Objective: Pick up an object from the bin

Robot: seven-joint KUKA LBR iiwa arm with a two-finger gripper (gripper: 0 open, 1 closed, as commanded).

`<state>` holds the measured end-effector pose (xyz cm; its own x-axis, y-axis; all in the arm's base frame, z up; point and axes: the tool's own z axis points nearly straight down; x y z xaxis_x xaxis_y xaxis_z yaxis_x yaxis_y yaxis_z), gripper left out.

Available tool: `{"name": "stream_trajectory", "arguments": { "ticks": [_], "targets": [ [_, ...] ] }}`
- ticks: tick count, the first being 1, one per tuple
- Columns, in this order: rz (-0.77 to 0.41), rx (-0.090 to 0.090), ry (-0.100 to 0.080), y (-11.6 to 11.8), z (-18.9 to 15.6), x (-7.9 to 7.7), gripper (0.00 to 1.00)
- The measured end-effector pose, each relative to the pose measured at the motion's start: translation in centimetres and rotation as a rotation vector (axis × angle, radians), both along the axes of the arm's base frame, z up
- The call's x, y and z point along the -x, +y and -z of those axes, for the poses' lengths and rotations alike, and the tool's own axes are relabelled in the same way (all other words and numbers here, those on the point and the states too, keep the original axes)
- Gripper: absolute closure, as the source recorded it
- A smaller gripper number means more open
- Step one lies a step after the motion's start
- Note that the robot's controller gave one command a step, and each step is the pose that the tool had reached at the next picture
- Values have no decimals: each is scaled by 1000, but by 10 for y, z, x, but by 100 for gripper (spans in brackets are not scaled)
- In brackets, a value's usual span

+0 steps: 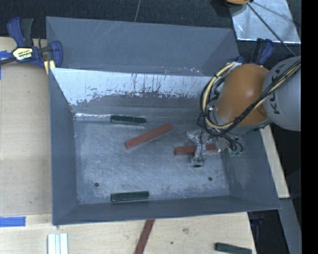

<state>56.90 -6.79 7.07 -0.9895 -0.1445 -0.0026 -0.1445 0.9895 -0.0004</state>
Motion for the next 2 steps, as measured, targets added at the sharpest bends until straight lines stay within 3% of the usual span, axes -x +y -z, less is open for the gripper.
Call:
{"name": "stream_trajectory", "arguments": {
  "ticks": [1,2],
  "targets": [
    [0,0,0,0,0,0,100],
    [69,1,-1,-31,-150,49,100]
  ]
}}
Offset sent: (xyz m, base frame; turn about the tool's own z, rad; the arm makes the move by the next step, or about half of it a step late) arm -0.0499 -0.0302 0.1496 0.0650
